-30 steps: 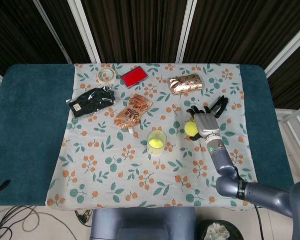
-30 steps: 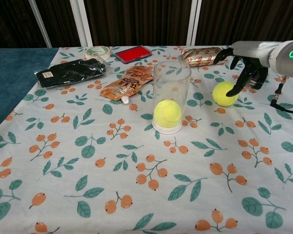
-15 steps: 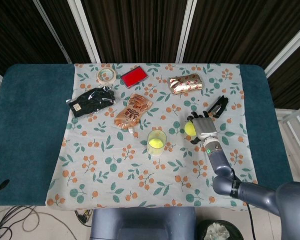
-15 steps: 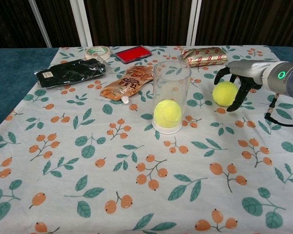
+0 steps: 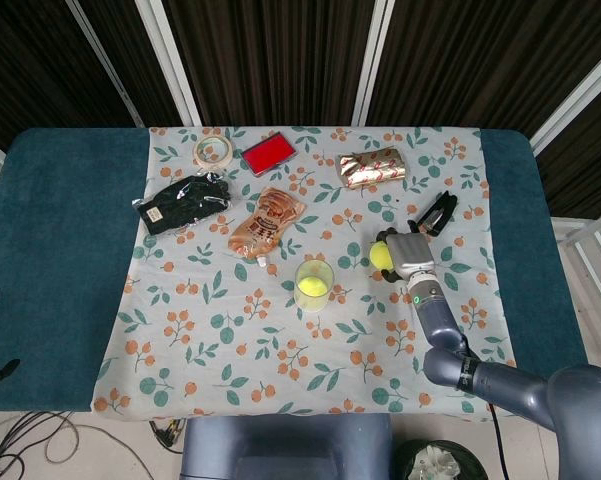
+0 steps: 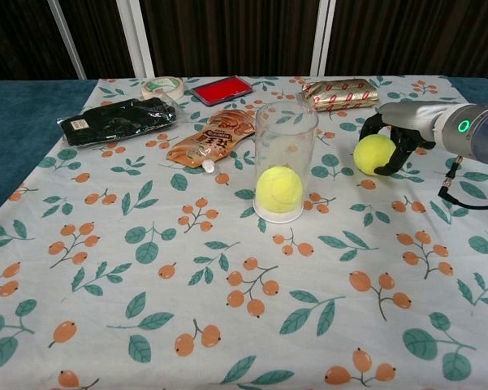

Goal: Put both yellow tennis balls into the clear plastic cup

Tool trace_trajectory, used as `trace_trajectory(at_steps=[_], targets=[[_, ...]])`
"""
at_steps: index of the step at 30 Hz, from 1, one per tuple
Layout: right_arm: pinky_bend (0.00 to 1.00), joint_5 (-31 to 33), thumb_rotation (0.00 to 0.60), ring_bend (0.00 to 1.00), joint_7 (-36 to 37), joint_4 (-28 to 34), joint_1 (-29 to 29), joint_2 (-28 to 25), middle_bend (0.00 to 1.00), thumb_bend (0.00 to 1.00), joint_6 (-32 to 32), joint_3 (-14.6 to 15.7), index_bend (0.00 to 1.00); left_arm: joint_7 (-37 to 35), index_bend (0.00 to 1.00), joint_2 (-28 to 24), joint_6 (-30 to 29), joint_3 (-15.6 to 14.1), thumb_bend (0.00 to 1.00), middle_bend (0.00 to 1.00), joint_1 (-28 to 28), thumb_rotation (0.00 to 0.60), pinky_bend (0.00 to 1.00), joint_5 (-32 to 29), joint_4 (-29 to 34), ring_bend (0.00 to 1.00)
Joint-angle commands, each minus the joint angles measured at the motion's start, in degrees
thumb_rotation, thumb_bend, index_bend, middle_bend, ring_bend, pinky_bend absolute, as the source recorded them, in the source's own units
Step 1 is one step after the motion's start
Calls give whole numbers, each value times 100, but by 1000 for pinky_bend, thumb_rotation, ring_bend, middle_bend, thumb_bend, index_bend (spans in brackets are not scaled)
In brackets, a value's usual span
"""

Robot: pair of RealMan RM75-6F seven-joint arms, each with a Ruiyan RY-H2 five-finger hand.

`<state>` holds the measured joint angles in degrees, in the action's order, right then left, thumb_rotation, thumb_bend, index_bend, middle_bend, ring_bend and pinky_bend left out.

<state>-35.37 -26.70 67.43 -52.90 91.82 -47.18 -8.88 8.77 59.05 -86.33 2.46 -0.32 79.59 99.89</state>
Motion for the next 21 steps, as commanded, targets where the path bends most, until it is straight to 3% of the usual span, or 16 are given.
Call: trace_trajectory(at_steps=[1, 5, 9, 13, 21], targets=[[0, 36, 600, 489, -37, -16, 13, 11, 297, 425, 42, -3, 344, -5, 181, -3, 6, 0, 41, 0, -1, 600, 107, -6, 1, 0], [24, 30, 600, 560, -32, -22, 26, 27, 396, 471, 61, -43, 415, -17, 184, -9, 13, 3, 41, 0, -3, 600, 107, -17, 0, 0], [147, -80, 600, 586, 14, -22, 38, 42, 430, 479, 6, -97, 472, -30, 188, -14, 3, 7, 41, 0, 0, 600, 107, -15, -2, 0], [18, -203, 600, 586, 148, 116, 60, -53, 430, 479, -36, -221, 475, -51, 190, -24, 6, 13, 41, 0, 2, 600, 107, -33, -1, 0], [14, -360, 600, 586, 294, 815, 14, -666, 430, 479, -270, -678, 475, -103, 191, -54, -9, 12, 41, 0, 16, 600, 107, -28, 17, 0]])
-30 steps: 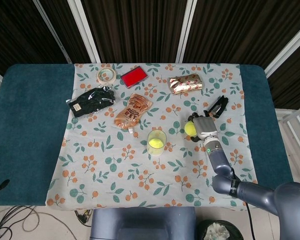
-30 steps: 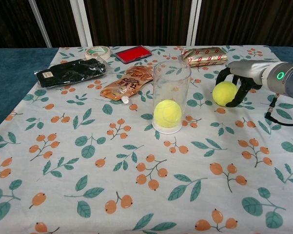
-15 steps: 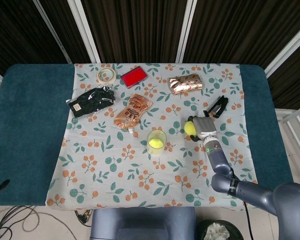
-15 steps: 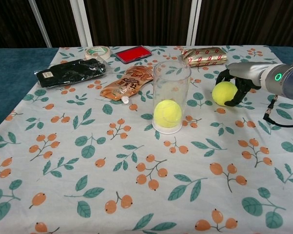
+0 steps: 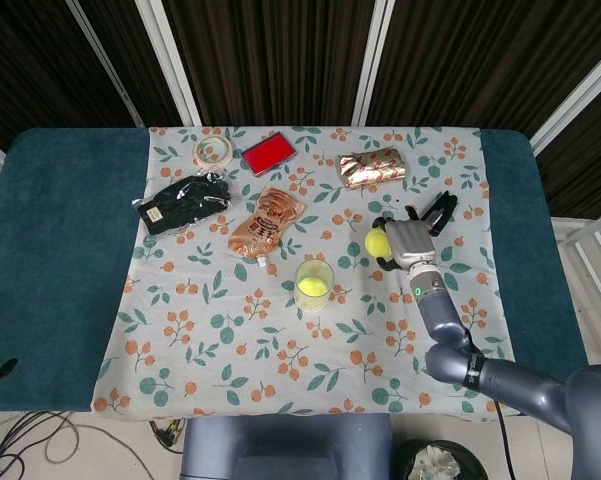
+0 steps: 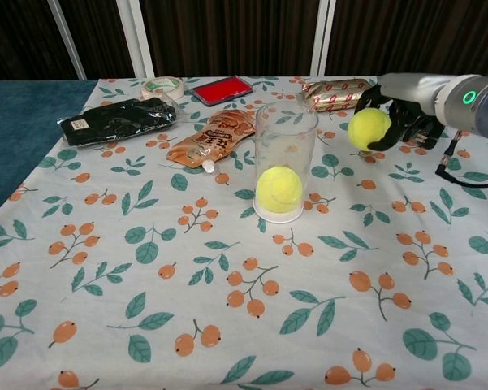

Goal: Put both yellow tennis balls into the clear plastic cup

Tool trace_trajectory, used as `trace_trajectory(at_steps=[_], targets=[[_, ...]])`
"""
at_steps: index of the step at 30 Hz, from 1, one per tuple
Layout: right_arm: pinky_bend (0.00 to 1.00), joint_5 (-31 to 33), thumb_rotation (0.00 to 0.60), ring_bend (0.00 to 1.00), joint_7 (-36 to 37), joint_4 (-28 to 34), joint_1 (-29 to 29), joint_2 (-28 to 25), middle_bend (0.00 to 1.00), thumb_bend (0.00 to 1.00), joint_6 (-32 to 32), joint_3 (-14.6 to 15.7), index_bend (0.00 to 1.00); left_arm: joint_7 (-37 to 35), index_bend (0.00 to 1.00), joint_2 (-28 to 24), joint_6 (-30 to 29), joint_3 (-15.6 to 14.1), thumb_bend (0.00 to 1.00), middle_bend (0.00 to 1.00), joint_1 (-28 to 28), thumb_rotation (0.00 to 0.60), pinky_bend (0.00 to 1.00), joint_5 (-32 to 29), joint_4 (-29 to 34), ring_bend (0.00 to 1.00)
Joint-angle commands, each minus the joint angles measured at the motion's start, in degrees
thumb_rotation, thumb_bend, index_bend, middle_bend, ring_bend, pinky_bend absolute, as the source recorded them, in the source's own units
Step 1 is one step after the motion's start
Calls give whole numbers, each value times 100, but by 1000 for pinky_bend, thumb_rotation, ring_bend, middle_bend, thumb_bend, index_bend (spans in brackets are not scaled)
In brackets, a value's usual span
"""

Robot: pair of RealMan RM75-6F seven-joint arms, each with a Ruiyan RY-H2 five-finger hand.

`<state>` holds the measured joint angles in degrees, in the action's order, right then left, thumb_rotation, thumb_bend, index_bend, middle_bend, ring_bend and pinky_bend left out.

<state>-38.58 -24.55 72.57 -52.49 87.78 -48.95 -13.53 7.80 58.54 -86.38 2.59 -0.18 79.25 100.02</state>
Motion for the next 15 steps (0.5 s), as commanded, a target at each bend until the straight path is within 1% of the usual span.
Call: trace_trajectory(at_steps=[1, 7, 10, 12, 15], targets=[[14, -45, 600, 585, 110, 405, -36, -346, 430, 479, -119, -286, 476, -9, 191, -6, -9, -2, 41, 0, 4, 600, 107, 10, 7, 0], [14, -77, 600, 585, 209, 1167, -106, -932, 430, 480, -268, -724, 475, -41, 191, -25, -35, -5, 41, 0, 20, 600, 107, 24, 21, 0], [14, 1, 600, 578, 227, 1718, -150, -1267, 430, 479, -275, -921, 476, -48, 191, -32, -32, -2, 40, 0, 21, 600, 107, 15, 25, 0], [14, 23, 600, 573, 179, 2061, -188, -1438, 430, 480, -289, -983, 475, -49, 191, -33, -28, -3, 41, 0, 20, 600, 107, 13, 27, 0], [14, 27, 600, 568, 49, 2553, -246, -1593, 430, 480, -400, -999, 475, -60, 192, -43, -22, -10, 41, 0, 24, 600, 107, 13, 37, 0]])
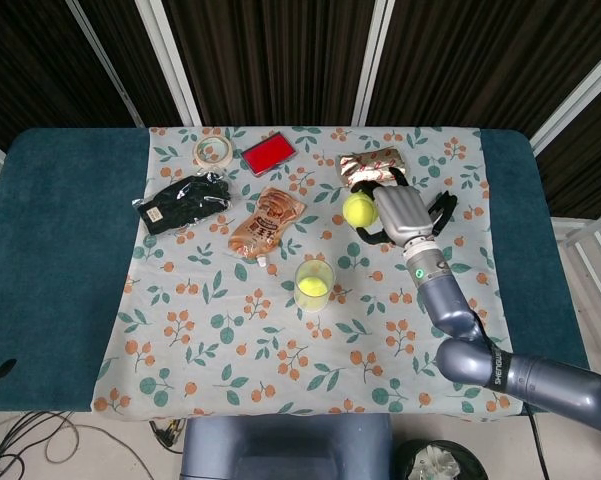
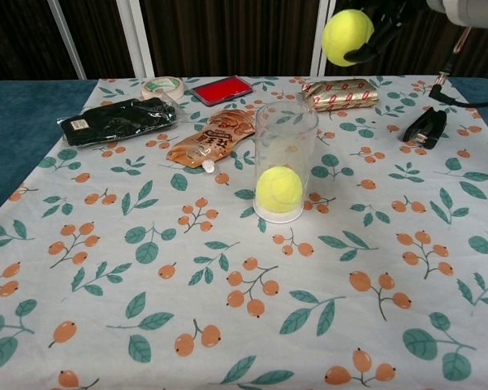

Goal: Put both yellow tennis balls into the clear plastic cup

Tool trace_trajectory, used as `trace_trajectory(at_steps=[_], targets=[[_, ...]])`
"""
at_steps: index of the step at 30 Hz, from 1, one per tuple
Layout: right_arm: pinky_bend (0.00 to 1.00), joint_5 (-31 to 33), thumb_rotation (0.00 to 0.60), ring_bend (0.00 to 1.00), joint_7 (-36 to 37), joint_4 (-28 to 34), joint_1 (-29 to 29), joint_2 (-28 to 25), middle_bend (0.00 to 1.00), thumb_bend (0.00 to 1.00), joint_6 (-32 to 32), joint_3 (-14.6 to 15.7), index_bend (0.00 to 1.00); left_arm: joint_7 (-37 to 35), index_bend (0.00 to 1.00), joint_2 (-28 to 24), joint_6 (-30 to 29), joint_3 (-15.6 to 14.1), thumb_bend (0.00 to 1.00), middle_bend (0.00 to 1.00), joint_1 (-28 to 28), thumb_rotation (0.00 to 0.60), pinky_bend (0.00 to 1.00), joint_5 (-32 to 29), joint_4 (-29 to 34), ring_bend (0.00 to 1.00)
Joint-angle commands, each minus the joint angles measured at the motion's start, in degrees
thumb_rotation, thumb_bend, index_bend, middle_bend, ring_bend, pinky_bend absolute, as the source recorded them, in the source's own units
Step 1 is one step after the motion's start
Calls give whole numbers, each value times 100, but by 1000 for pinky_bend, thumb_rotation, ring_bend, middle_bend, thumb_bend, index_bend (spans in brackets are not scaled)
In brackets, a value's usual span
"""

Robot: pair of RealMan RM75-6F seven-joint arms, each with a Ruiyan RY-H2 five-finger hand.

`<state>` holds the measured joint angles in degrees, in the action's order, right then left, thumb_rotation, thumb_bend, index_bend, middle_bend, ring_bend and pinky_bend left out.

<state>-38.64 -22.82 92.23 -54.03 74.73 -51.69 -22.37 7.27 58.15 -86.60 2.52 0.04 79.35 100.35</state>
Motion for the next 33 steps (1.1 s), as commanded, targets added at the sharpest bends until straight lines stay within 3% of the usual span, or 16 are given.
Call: trace_trajectory(at_steps=[1, 17, 27, 33], targets=[[14, 19, 600, 567, -168, 711, -113, -310, 430, 480, -153, -105, 476, -11, 192, -8, -1, -4, 41, 0, 3, 600, 107, 4, 6, 0], [14, 167, 600, 539, -552, 1866, -378, -387, 423, 480, -428, 186, 475, -109, 194, -45, -15, 10, 41, 0, 13, 600, 107, 8, -11, 0], [14, 15, 600, 517, -540, 2150, -333, -533, 403, 479, -264, 548, 475, -57, 193, -25, 7, 0, 41, 0, 3, 600, 107, 9, -12, 0], [6, 2, 600, 444, -584, 2081, -397, -440, 367, 479, -215, 738, 455, -32, 195, -15, -2, 5, 40, 0, 4, 600, 107, 0, -12, 0]])
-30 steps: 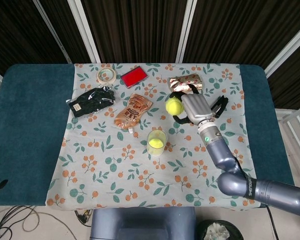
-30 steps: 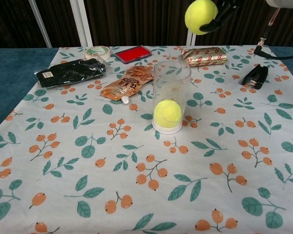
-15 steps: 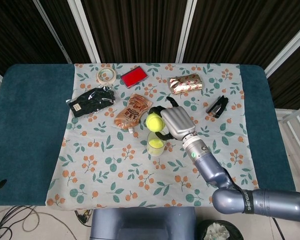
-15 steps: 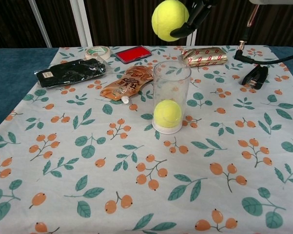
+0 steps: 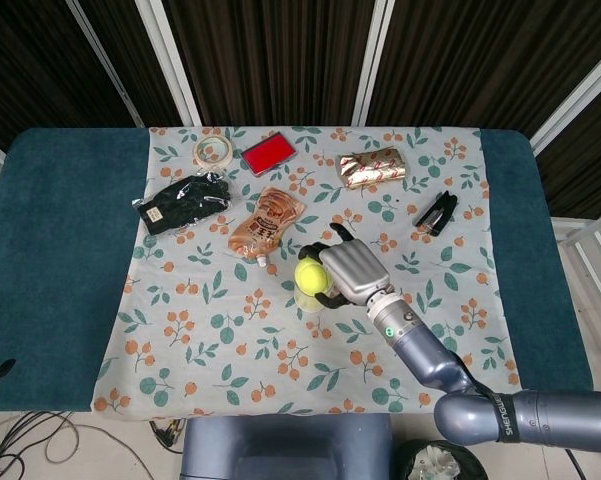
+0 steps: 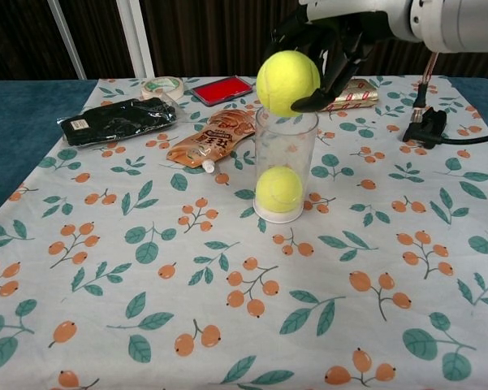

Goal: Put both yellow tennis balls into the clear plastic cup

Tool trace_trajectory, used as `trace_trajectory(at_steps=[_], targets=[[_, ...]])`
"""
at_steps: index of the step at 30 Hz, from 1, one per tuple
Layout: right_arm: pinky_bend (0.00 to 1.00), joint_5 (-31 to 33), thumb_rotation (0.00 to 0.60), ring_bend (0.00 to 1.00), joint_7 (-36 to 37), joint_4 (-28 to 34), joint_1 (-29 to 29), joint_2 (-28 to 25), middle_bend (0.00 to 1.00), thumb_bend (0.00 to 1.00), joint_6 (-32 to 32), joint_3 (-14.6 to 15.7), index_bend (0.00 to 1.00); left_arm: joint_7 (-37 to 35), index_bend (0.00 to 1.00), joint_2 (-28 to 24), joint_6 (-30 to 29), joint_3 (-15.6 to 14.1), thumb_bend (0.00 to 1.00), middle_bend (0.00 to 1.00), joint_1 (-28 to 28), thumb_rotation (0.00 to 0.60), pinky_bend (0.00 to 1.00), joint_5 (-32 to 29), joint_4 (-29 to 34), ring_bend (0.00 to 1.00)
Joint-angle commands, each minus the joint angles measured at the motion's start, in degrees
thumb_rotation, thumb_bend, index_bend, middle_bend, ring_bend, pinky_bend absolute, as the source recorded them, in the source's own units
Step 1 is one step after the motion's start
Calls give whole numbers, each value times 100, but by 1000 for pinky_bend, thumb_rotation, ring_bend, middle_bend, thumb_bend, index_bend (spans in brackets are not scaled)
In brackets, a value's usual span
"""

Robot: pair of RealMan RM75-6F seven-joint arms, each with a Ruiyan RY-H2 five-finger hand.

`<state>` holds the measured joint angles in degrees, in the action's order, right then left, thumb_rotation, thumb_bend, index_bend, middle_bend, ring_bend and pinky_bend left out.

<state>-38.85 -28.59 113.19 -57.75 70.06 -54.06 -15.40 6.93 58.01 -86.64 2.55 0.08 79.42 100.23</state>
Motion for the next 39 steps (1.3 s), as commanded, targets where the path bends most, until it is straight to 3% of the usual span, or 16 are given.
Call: trace_trajectory(at_steps=[1, 5, 8, 11, 14, 30, 39], targets=[[3, 39, 600, 413, -7, -17, -36, 30, 353, 479, 31, 56, 438, -1, 195, -2, 0, 3, 41, 0, 1, 600, 107, -7, 2, 0], [0, 135, 600, 237, -27, -31, -89, 63, 267, 479, 26, 124, 398, -7, 198, -4, -17, 6, 41, 0, 6, 600, 107, 1, -4, 0], [0, 217, 600, 189, -114, -84, -154, 124, 214, 466, -58, 164, 362, -15, 200, -9, -9, 6, 41, 0, 5, 600, 107, -3, 1, 0], [0, 294, 600, 153, -132, -101, -196, 150, 159, 364, -112, 161, 297, -20, 200, -10, -22, 9, 41, 0, 8, 600, 107, 5, 0, 0], [0, 371, 600, 138, -175, -56, -244, 59, 144, 317, -67, 184, 269, -19, 201, -10, -21, 13, 41, 0, 9, 600, 107, -8, -3, 0], [0, 270, 600, 123, -156, 99, -223, -582, 124, 317, -248, 167, 242, 36, 205, 2, -47, 14, 41, 0, 20, 600, 107, -15, 16, 0], [0, -194, 600, 123, 245, 97, 422, -1368, 124, 318, -373, 480, 216, 0, 187, -12, -43, 18, 41, 0, 19, 600, 107, -9, 22, 0]])
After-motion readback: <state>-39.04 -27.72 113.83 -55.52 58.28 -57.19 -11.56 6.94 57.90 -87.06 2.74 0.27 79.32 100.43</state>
